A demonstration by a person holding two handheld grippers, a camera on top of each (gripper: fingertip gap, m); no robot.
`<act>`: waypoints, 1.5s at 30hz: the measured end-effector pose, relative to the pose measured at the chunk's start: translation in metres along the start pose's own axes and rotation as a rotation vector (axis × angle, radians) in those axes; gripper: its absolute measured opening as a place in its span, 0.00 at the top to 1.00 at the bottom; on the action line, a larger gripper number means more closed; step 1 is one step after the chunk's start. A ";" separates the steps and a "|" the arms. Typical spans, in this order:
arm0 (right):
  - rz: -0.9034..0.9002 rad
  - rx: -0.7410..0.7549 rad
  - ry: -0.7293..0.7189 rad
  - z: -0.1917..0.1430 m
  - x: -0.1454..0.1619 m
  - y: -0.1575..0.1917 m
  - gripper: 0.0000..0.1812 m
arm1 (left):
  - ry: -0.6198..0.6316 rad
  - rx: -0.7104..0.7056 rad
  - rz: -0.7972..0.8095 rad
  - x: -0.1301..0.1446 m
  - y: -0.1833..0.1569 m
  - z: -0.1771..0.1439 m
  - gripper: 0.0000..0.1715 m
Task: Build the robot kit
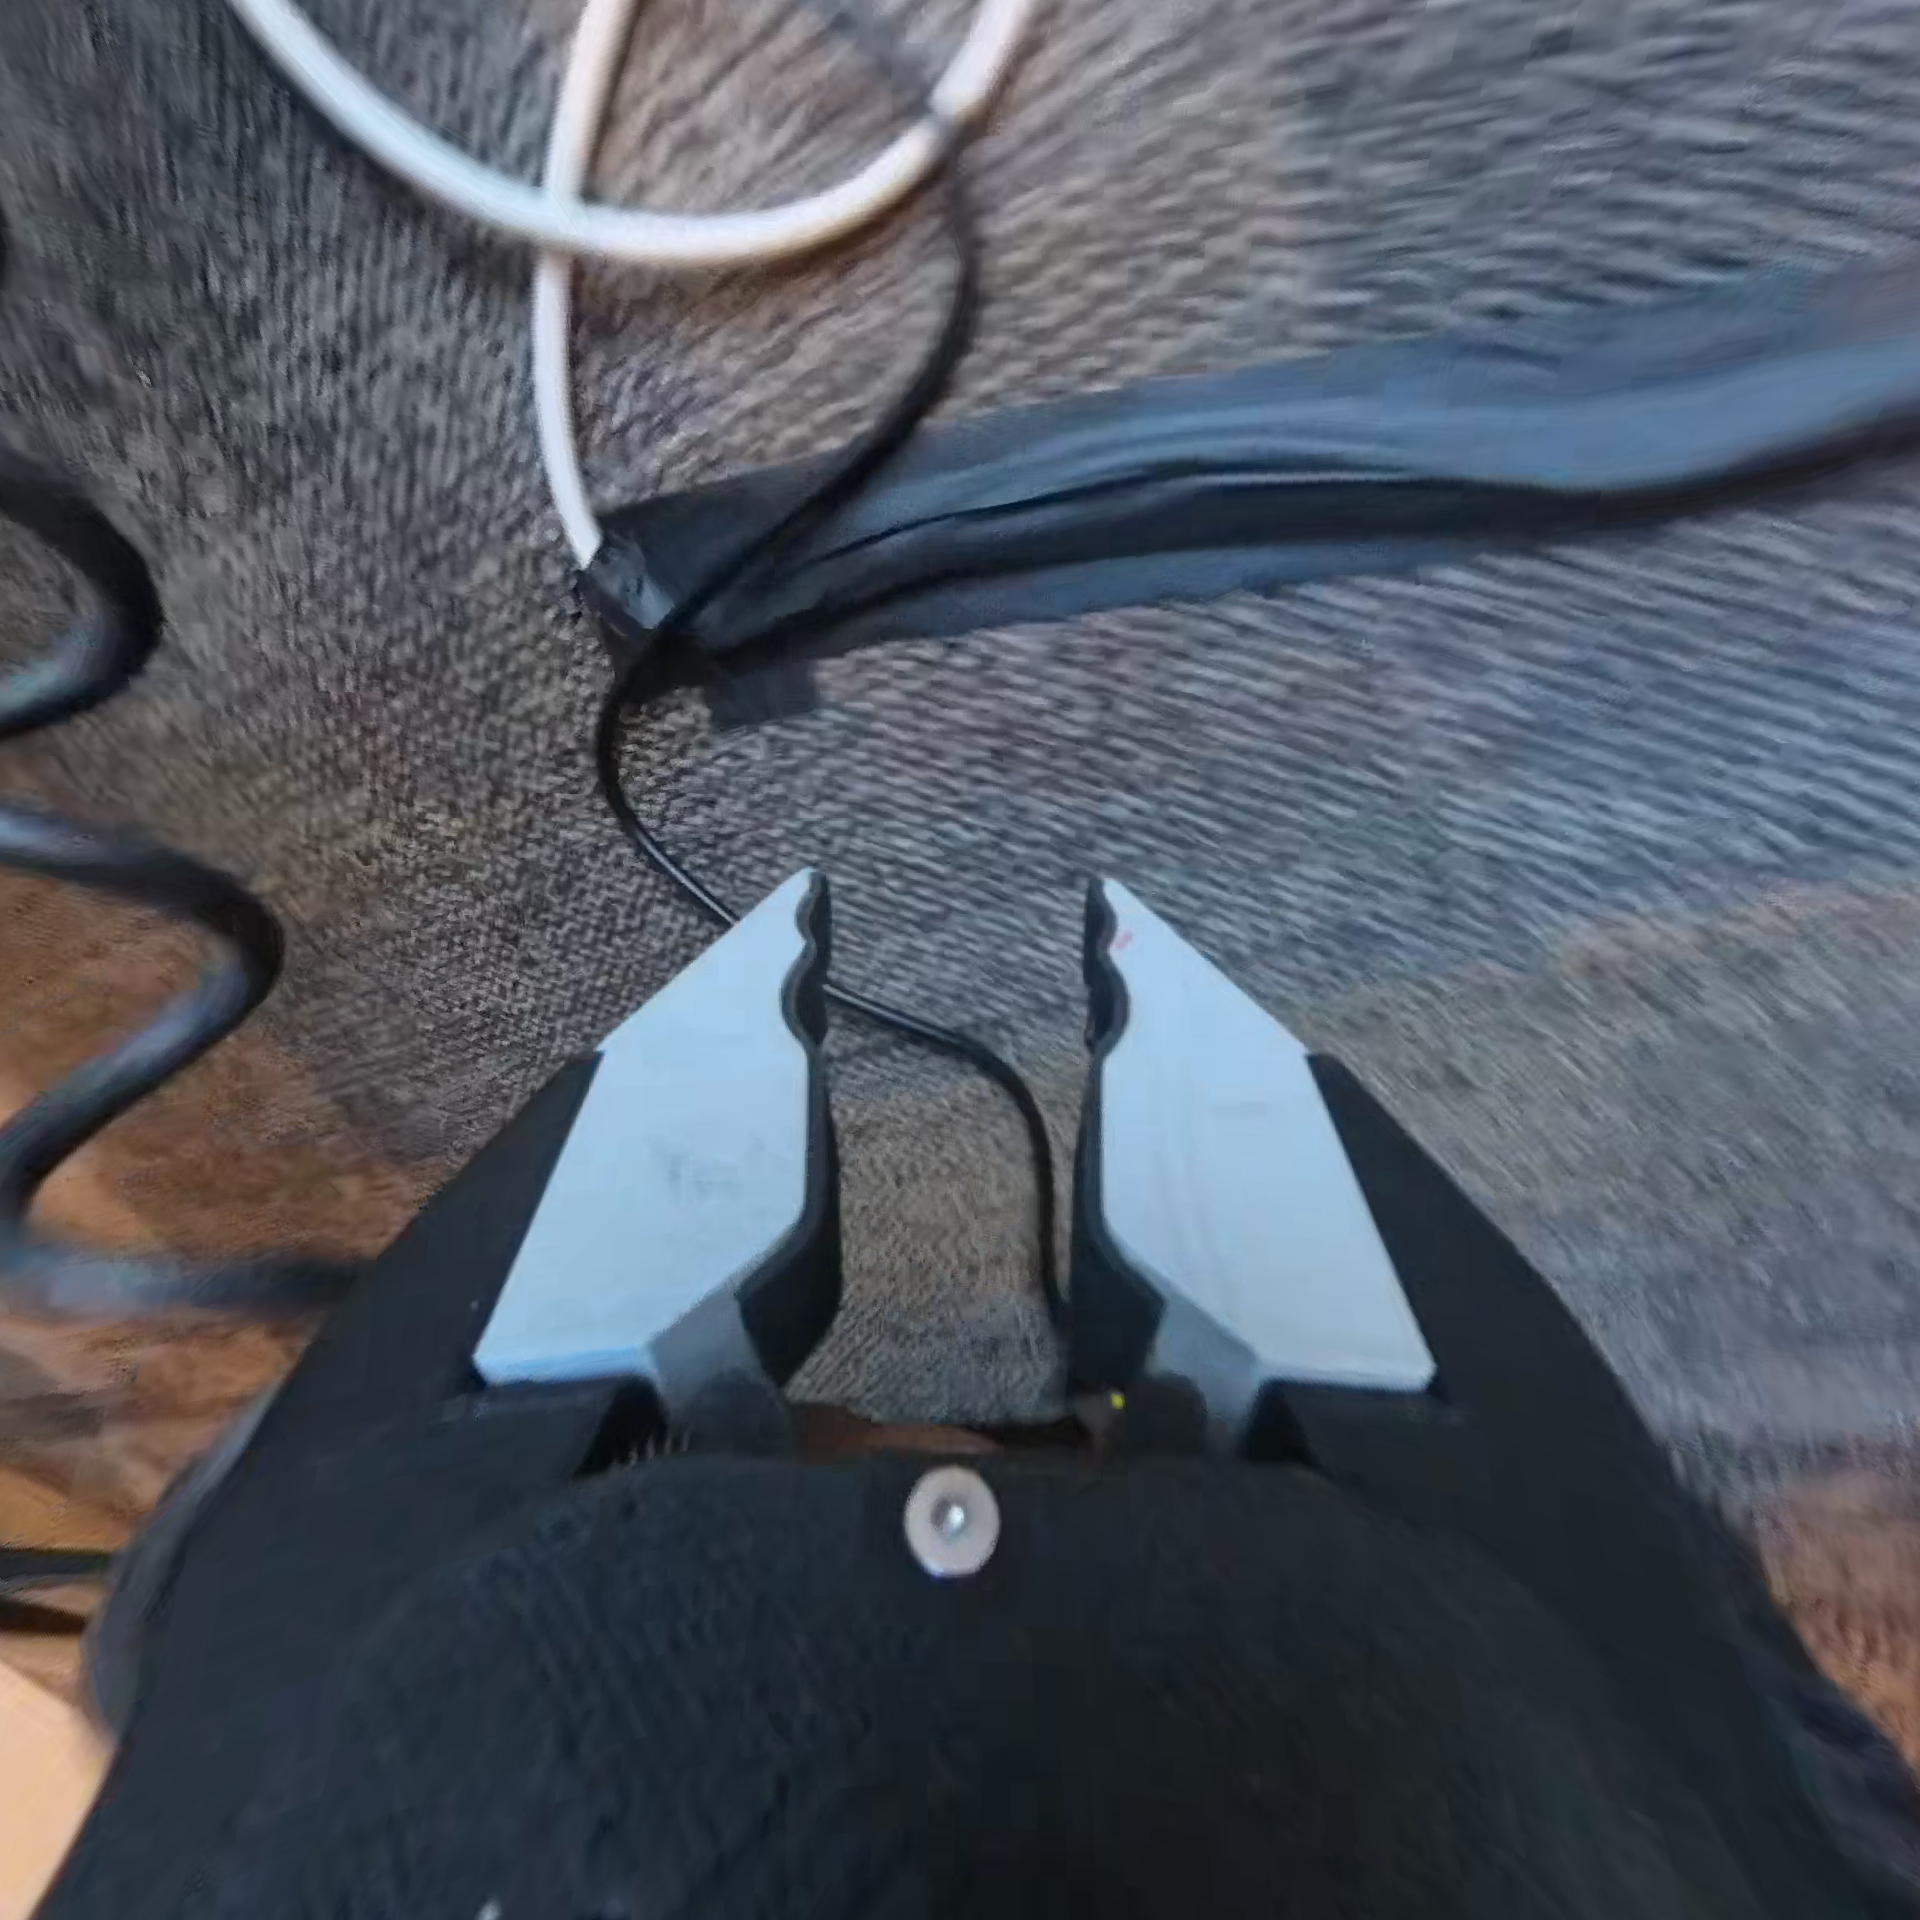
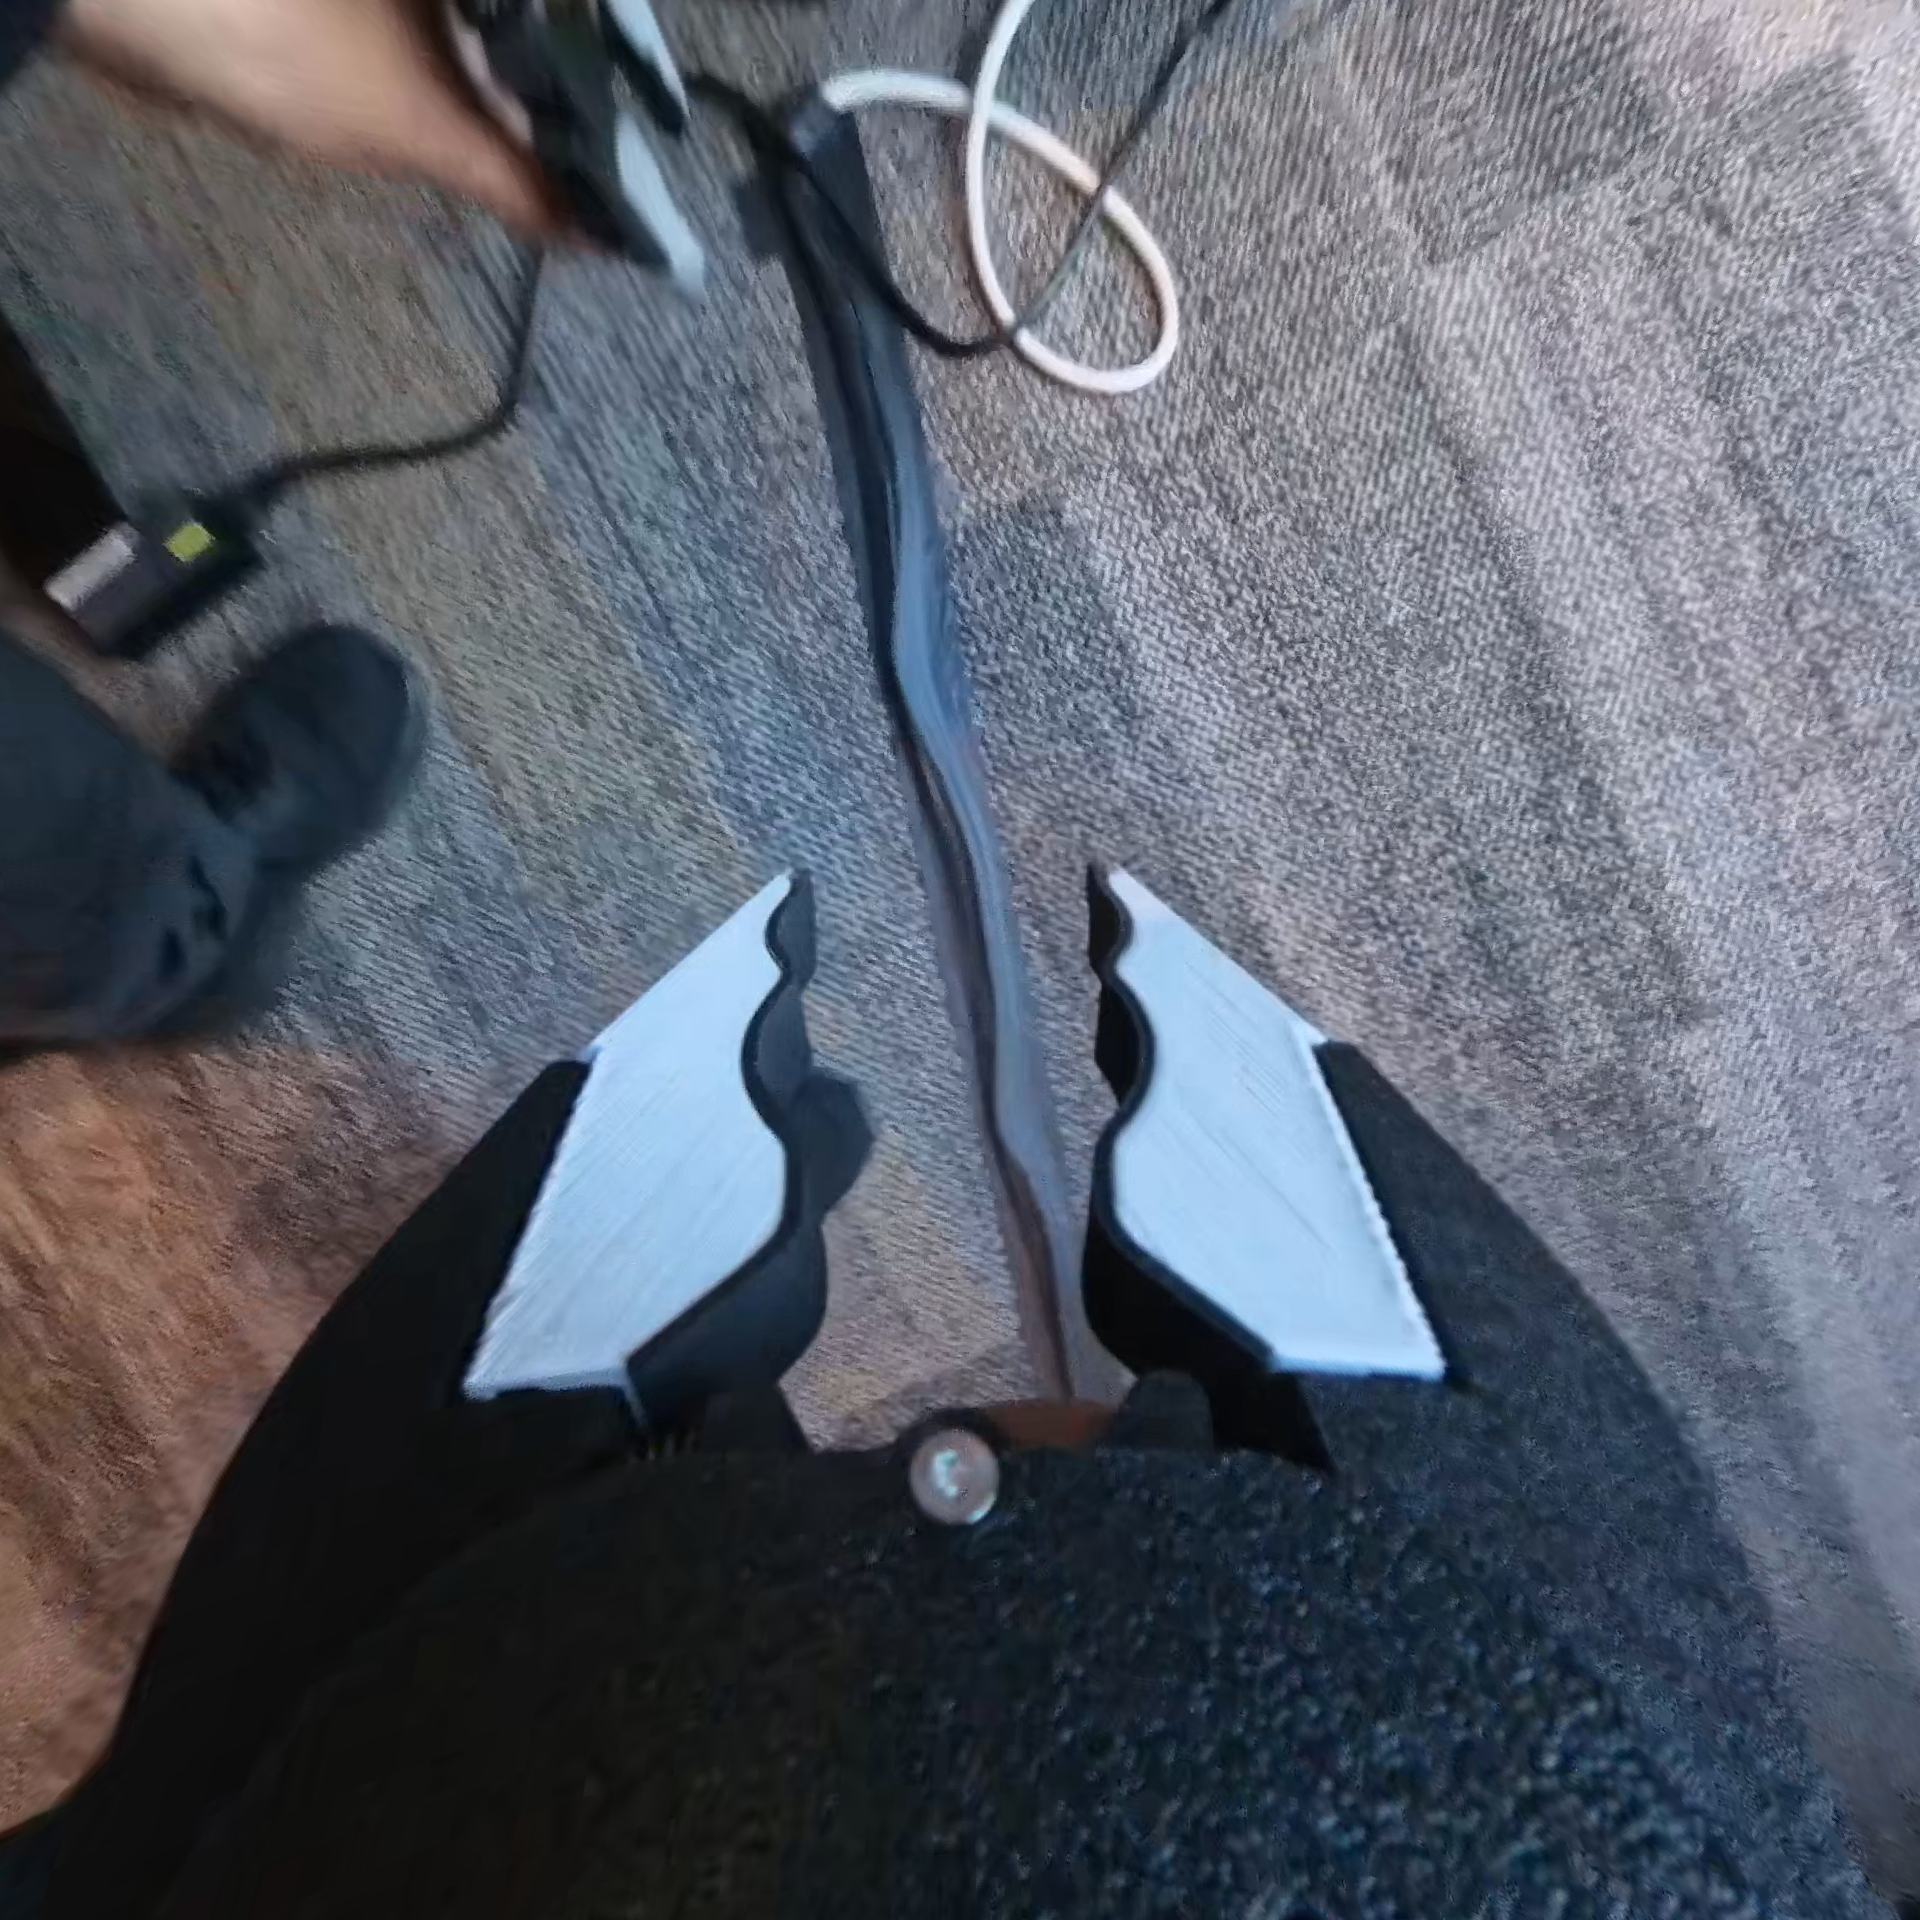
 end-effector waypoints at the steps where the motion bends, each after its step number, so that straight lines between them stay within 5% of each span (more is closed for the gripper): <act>1: -0.012 -0.005 0.016 0.011 -0.003 -0.011 0.72 | 0.023 -0.004 -0.065 0.004 0.021 0.028 0.73; 7: 0.106 -0.090 0.060 0.046 -0.033 -0.070 0.72 | -0.001 -0.056 -0.293 0.034 0.116 0.118 0.81; 13: 0.046 -0.066 0.002 0.056 -0.064 -0.095 0.73 | -0.081 -0.061 -0.022 0.007 0.144 0.141 0.85; 27: -0.017 -0.034 -0.043 0.061 -0.088 -0.101 0.73 | -0.075 0.103 0.033 0.018 0.146 0.190 0.81; 45: -0.033 -0.045 -0.059 0.062 -0.099 -0.100 0.73 | -0.163 0.194 0.022 0.009 0.145 0.194 0.92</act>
Point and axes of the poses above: each gripper's, where its closed fingertips meet, z out along the fingers, x out of its underside, y = z × x across the jaws, the point moved 1 cm from there along -z, back along the fingers, and after that the axes turned 10 degrees about z, right-handed, at the moved point
